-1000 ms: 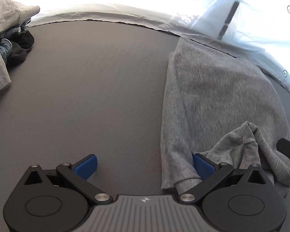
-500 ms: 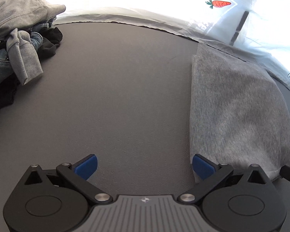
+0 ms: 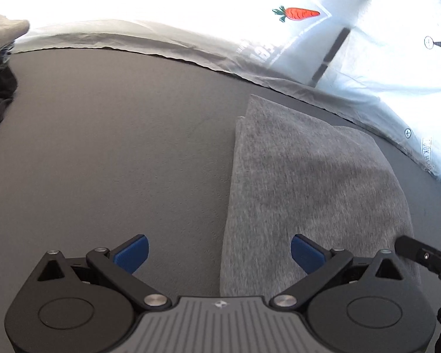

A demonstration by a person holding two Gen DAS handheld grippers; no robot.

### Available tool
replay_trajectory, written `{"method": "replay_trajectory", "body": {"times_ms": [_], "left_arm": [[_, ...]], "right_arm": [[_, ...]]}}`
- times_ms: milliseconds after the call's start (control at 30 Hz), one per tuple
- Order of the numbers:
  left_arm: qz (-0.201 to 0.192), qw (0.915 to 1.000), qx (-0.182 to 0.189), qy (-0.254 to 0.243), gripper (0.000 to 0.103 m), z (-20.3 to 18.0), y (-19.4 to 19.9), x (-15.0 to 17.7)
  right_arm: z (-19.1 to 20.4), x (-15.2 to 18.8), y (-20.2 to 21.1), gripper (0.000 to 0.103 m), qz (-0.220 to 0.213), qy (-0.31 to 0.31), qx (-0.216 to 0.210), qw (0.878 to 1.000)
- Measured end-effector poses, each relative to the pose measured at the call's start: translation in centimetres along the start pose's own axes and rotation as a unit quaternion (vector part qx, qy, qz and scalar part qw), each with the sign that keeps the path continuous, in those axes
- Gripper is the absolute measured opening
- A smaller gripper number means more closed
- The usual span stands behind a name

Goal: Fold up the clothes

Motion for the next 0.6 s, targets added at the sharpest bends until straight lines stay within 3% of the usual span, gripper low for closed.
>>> {"method": "replay_trajectory", "body": {"times_ms": [167, 267, 367, 433, 467, 600], "left_arm": [[0.023, 0.9984, 0.016, -0.05, 0.096, -0.4, -2.2, -1.1], [0.025, 0.9969, 0.054, -0.051, 0.095, -1.3, -2.8, -1.4], [0.02, 0.9955, 0.086, -0.036, 0.094, -2.7, -3.4, -1.5], [0.015, 0.9966, 0.069, -0.043, 0.089, -3.6, -3.7, -1.4], [0.01, 0.9974, 0.055, -0.045, 0.086, -4.0, -3.8, -1.3], [-0.009, 0.9989, 0.035, -0.029, 0.046, -5.9, -3.4, -1.3]], "right_arm": [[0.2, -1.5, -2.8, 0.09, 0.033, -0.042, -0.024, 0.998], [0.6, -2.0, -4.3, 0.089, 0.057, -0.065, -0.033, 0.996], [1.3, -2.3, -5.4, 0.08, 0.081, -0.113, -0.062, 0.988], [1.3, -2.0, -5.6, 0.073, 0.082, -0.129, -0.05, 0.987], [1.4, -1.9, -5.4, 0.061, 0.077, -0.121, -0.048, 0.988], [0.9, -1.5, -3.9, 0.039, 0.059, -0.118, -0.079, 0.988]]}}
Point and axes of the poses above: each gripper's, at about its wrist camera, not at the fingertips, and y roughly against the way its jaws point, z to its left, x to its underside, the point moved 8 cm from there along -y, roughly the way its jaws point, and after that the axes turned 14 degrees about x, right-handed, at the moved point
